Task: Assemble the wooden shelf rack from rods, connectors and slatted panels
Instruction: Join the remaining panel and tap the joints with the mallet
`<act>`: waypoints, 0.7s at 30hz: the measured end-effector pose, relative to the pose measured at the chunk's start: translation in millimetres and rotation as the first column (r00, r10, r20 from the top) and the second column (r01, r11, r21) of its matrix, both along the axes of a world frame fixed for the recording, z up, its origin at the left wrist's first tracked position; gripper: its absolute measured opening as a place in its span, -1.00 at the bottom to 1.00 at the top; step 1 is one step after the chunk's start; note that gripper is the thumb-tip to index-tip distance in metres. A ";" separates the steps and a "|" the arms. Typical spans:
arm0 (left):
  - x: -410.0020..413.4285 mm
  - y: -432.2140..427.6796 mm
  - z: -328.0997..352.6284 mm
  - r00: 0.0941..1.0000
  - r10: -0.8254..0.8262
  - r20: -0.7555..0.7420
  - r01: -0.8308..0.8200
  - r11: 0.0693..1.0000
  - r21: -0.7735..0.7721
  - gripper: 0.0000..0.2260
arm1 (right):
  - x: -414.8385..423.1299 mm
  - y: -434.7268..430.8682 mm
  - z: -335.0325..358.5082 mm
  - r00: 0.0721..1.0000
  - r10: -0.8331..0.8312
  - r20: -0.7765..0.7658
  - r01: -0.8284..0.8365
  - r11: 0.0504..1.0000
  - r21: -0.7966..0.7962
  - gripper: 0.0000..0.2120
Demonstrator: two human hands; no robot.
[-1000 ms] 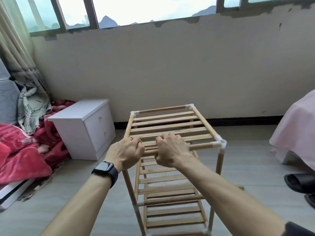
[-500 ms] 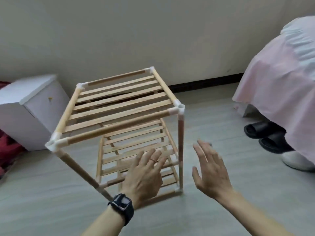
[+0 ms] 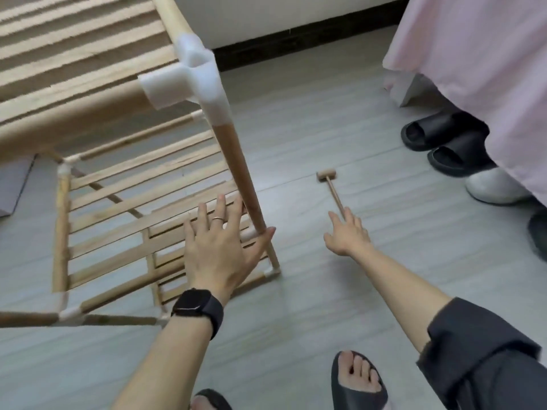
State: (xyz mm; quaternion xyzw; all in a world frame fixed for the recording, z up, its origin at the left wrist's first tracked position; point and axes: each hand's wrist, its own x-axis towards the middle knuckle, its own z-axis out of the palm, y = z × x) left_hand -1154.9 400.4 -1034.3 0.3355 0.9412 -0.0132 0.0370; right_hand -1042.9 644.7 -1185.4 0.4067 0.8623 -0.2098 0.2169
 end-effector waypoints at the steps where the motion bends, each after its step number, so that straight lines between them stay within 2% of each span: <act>1: -0.3 0.7 -0.3 1.000 0.001 -0.003 -0.001 1.000 -0.004 -0.08 | -7.3 8.2 -5.5 1.000 -0.015 0.023 0.016 1.000 -0.019 -0.32; 6: -1.8 1.2 -4.6 1.000 0.017 -0.021 -0.016 1.000 0.012 -0.12 | -13.7 24.1 -39.3 0.991 -0.089 0.099 0.097 0.992 -0.080 -0.33; 9: -1.1 2.3 -5.6 0.999 0.021 -0.026 -0.021 1.000 0.015 -0.14 | 0.5 4.2 -53.0 0.996 -0.060 0.062 0.055 0.995 0.081 -0.40; 12: 0.2 2.5 -5.7 0.999 0.037 -0.022 -0.036 0.999 0.021 -0.16 | 19.5 -22.6 -59.4 0.999 0.026 -0.024 -0.020 0.974 0.224 -0.60; 14: 1.5 3.0 -6.4 0.999 0.045 -0.012 -0.044 0.999 0.027 -0.19 | 32.3 -39.5 -59.3 0.998 -0.010 -0.058 0.020 0.985 0.173 -0.68; 16: 0.3 5.3 -7.1 0.999 0.054 -0.003 -0.054 0.998 0.022 -0.20 | 43.4 -53.8 -58.4 0.993 -0.093 -0.078 0.100 0.991 0.093 -0.68; 19: 3.1 3.7 -3.4 0.996 0.073 0.050 -0.074 0.997 0.004 -0.23 | 60.7 -66.1 -49.9 0.975 -0.224 -0.017 0.220 0.969 -0.116 -0.50; 20: 4.5 1.7 -1.7 0.995 0.072 0.064 -0.072 0.997 -0.003 -0.24 | 65.5 -68.6 -45.2 0.970 -0.242 0.003 0.237 0.950 -0.201 -0.54; 21: 6.0 -0.5 0.5 0.995 0.064 0.075 -0.063 0.998 -0.011 -0.24 | 70.4 -70.7 -39.8 0.961 -0.275 -0.017 0.258 0.919 -0.297 -0.69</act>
